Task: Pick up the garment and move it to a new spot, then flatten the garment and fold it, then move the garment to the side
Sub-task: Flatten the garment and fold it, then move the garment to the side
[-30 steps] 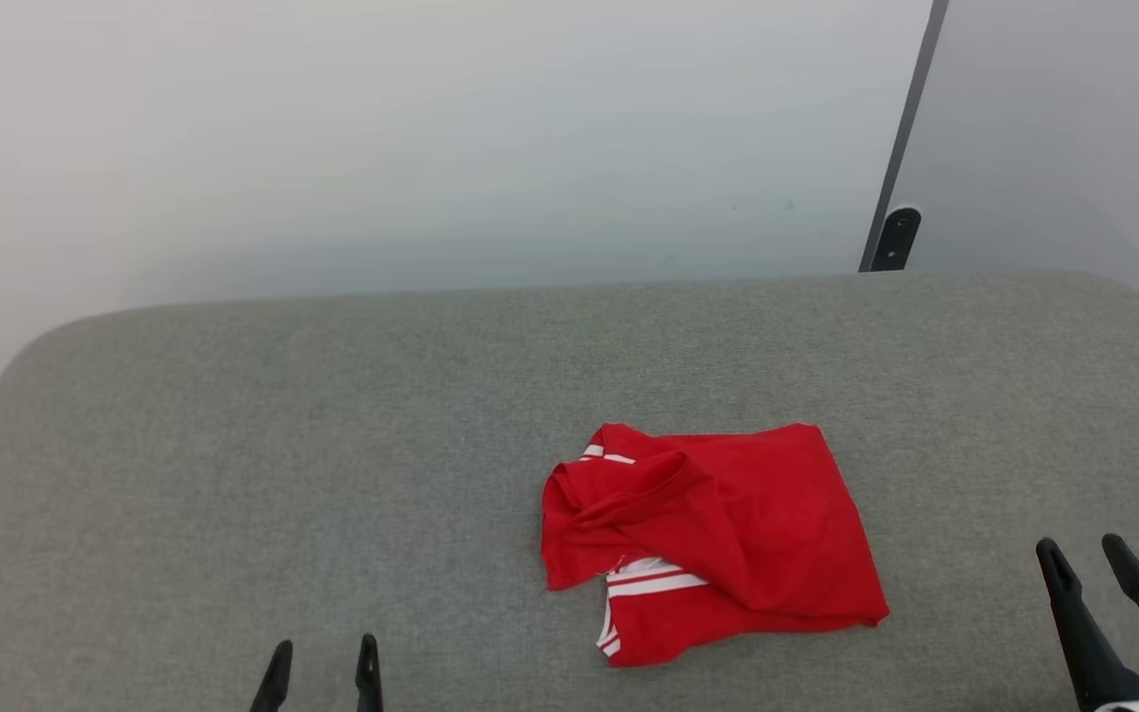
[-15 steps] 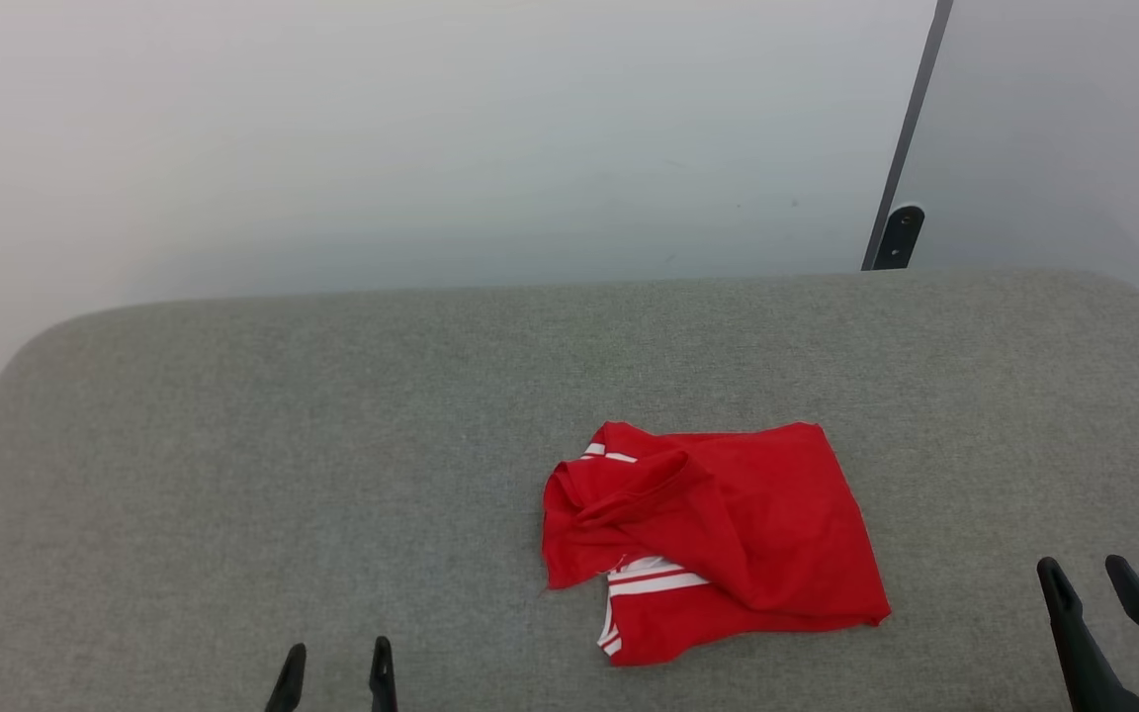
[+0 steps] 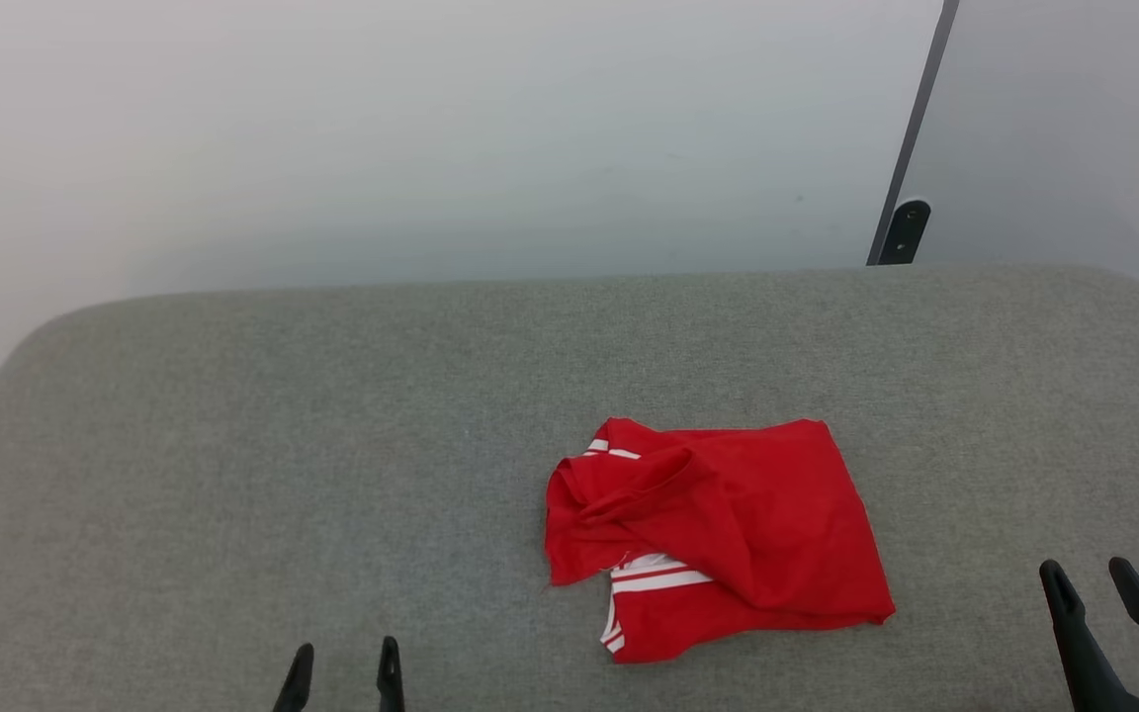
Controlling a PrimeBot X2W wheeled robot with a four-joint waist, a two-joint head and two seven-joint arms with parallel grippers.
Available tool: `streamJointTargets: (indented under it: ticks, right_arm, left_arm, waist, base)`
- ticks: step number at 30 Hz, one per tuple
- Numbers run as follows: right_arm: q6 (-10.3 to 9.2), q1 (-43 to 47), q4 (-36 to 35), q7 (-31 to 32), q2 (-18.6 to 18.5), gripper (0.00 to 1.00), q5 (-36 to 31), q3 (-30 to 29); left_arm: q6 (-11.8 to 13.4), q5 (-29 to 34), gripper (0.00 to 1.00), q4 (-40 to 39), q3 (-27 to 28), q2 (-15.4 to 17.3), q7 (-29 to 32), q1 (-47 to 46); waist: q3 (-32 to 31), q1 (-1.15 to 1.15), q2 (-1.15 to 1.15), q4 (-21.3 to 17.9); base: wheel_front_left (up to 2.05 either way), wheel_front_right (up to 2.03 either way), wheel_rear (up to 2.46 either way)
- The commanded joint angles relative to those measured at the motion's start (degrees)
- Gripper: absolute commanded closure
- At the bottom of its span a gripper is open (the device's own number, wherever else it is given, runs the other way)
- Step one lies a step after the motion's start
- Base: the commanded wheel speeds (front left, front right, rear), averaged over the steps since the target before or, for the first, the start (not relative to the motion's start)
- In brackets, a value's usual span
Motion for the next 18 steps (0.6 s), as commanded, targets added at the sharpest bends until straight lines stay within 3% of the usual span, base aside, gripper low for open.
streamJointTargets:
  ticks: [1,18]
  right_arm:
    - [-0.06,0.31,-0.24,0.12,0.21,0.00,0.09,-0.28]
    - [-0.06,-0.01,0.20,-0.52,-0.76,0.00,1.39,0.05]
  left_arm:
    - [0.18,0.27,0.00,0.08,-0.04,0.02,-0.14,-0.53]
    - [0.89,1.05,0.00,0.73,-1.02,-0.07,-0.16,-1.66]
  waist:
    - [0.09,0.00,0.00,0.03]
    - [1.13,0.00,0.00,0.62]
  base:
    - [0.00,0.00,0.00]
    - [0.00,0.00,0.00]
